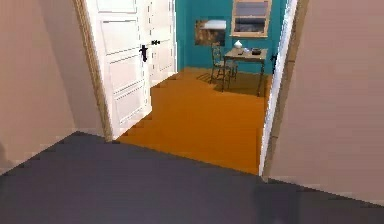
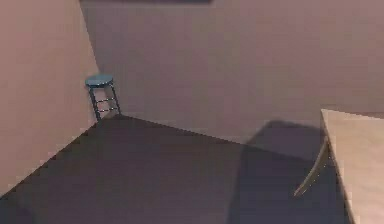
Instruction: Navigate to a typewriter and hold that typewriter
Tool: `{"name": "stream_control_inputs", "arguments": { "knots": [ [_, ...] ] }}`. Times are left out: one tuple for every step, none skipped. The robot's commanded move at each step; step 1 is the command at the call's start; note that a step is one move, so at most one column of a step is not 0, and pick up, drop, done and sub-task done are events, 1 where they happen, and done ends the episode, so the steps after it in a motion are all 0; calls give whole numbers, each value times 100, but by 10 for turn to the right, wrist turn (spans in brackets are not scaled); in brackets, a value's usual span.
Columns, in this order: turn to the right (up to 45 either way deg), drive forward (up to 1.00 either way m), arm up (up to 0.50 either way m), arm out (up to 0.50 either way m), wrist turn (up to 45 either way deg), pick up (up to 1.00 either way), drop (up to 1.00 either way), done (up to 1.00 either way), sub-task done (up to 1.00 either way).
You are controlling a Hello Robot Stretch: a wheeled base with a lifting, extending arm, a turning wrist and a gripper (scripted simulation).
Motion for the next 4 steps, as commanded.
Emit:
{"name": "stream_control_inputs", "arguments": {
  "knots": [
    [0,100,0,0,0,0,0,0,0],
    [0,50,0,0,0,0,0,0,0],
    [210,0,0,0,0,0,0,0,0],
    [0,100,0,0,0,0,0,0,0]
  ]
}}
